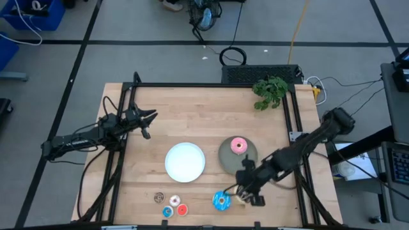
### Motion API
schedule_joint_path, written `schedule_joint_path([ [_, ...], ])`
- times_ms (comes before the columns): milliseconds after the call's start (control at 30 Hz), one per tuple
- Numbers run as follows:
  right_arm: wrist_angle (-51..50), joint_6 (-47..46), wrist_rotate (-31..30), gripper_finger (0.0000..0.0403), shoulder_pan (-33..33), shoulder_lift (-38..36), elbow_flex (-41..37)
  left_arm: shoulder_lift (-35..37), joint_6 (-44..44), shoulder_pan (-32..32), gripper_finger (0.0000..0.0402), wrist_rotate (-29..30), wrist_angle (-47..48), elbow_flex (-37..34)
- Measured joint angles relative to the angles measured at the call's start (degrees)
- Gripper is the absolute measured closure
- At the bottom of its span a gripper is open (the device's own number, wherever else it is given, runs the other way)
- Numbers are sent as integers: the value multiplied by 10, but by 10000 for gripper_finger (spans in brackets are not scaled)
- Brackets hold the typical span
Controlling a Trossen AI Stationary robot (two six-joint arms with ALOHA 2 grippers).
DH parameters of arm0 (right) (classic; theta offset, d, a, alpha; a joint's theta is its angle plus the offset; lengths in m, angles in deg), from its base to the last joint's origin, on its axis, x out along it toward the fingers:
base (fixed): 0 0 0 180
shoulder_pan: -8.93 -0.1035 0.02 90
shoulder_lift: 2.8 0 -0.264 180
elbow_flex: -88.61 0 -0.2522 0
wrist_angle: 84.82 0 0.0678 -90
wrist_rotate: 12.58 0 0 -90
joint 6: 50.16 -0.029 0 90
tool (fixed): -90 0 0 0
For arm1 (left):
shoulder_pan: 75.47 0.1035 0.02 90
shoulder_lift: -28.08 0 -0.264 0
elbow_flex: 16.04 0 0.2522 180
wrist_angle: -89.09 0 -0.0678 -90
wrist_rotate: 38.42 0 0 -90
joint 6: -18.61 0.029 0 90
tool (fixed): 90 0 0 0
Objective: Pick & Place donuts
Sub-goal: Put the large black donut on the gray plate
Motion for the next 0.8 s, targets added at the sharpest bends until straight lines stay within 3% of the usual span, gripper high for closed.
schedule_joint_path([
  [333,-150,-24,-32,390,60,-96,0,0,-1,0,325,3,0,0],
  [567,-191,-44,-33,393,76,-86,0,0,-1,0,325,3,-3,0],
  [800,-223,-34,-83,393,109,-38,-1,0,7,0,325,3,-5,0],
])
